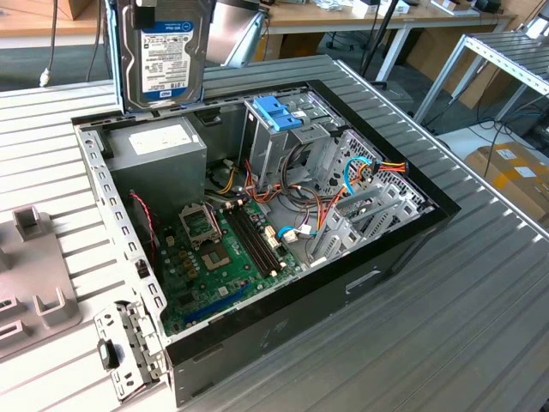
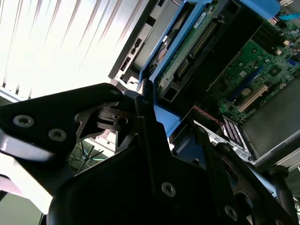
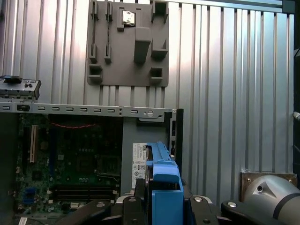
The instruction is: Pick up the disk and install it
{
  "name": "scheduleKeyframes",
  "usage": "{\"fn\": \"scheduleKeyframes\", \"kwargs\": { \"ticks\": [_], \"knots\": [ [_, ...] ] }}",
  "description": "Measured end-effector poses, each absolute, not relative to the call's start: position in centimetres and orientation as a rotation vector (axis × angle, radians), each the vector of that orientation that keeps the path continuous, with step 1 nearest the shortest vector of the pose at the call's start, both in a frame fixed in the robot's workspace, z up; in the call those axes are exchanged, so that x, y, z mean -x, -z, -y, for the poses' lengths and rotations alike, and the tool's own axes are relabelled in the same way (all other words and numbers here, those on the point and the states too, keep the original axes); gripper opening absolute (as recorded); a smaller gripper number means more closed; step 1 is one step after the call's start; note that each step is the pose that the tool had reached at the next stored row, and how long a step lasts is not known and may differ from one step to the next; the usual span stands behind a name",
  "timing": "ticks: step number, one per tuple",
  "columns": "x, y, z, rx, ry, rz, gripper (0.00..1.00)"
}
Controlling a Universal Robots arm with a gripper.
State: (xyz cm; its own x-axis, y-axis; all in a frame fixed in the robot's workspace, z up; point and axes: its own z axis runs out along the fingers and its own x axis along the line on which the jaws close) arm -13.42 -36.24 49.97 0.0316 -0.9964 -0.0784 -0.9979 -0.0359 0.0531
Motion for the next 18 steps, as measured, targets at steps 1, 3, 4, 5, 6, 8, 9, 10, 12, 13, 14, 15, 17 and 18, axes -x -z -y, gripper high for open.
{"fn": "scheduleKeyframes", "kwargs": {
  "ticks": [1,3,4,5,6,8,9,10,12,13,14,15,17,18],
  "knots": [
    [13.41,-49.97,36.25,2.245,-0.146,-2.170,0.37],
    [13.36,-49.97,36.27,2.245,-0.146,-2.170,0.37],
    [13.34,-49.96,36.29,2.245,-0.146,-2.170,0.37],
    [13.32,-49.96,36.30,2.245,-0.146,-2.170,0.37],
    [13.30,-49.96,36.31,2.245,-0.146,-2.170,0.37],
    [13.23,-49.96,36.34,2.245,-0.146,-2.170,0.37],
    [13.21,-49.95,36.35,2.245,-0.146,-2.170,0.37],
    [13.19,-49.95,36.36,2.245,-0.146,-2.170,0.37],
    [13.15,-49.94,36.39,2.245,-0.146,-2.170,0.37],
    [13.13,-49.94,36.40,2.245,-0.146,-2.170,0.37],
    [13.11,-49.94,36.41,2.245,-0.146,-2.170,0.37],
    [13.09,-49.94,36.42,2.245,-0.146,-2.170,0.37],
    [13.05,-49.94,36.43,2.245,-0.146,-2.170,0.37],
    [13.03,-49.94,36.45,2.245,-0.146,-2.170,0.37]
  ]
}}
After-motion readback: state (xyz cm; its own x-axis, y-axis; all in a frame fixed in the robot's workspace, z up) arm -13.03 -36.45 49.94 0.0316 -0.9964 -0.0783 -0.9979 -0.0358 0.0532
